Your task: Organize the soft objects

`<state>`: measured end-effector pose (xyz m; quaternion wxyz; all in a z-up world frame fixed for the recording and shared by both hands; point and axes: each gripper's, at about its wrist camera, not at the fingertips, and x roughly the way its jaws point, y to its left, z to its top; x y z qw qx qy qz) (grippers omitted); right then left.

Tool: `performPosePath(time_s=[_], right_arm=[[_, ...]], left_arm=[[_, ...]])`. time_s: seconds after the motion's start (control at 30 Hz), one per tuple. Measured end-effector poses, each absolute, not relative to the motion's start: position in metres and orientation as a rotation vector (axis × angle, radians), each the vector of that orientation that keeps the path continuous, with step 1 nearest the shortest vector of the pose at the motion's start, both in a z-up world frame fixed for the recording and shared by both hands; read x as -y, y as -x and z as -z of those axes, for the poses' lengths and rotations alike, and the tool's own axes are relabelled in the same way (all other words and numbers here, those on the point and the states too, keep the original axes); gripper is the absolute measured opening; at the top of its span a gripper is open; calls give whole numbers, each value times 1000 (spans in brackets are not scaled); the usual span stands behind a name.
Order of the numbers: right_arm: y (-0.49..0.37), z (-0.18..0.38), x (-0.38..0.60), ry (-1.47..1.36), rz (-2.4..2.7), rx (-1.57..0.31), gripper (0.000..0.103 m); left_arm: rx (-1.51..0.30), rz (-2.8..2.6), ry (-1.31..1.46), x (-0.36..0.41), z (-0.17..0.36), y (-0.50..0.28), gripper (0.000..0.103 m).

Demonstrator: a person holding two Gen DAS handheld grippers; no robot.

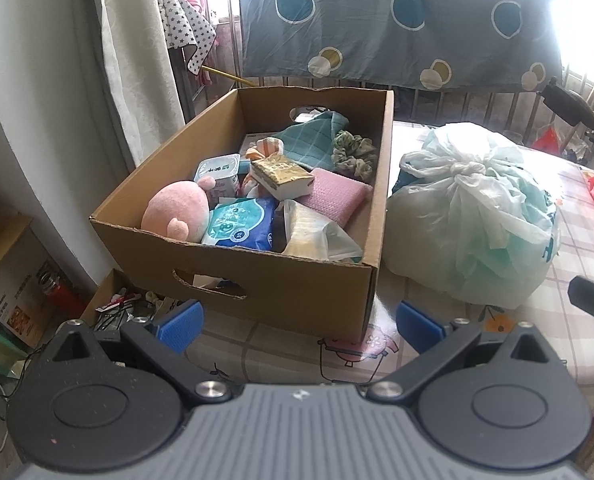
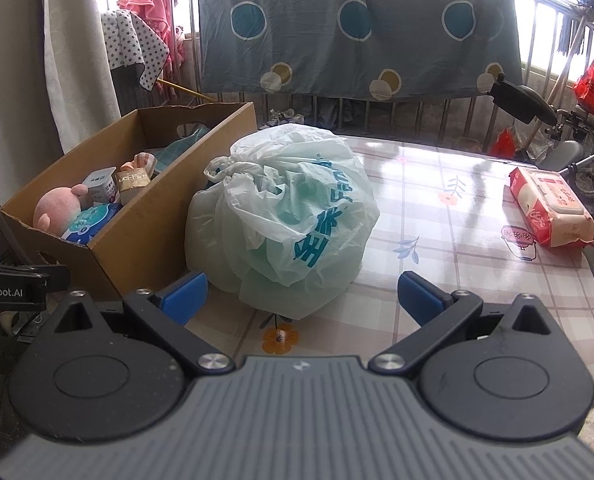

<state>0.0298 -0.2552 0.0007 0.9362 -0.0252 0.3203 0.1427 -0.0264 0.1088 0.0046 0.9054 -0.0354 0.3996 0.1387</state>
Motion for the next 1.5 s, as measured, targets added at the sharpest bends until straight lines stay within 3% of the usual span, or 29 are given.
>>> performPosePath(time_s=[1.5], right_arm=[[-27, -3, 259, 39, -276, -650, 102]], left_arm=[[-821, -273, 58, -104, -6, 24, 103]])
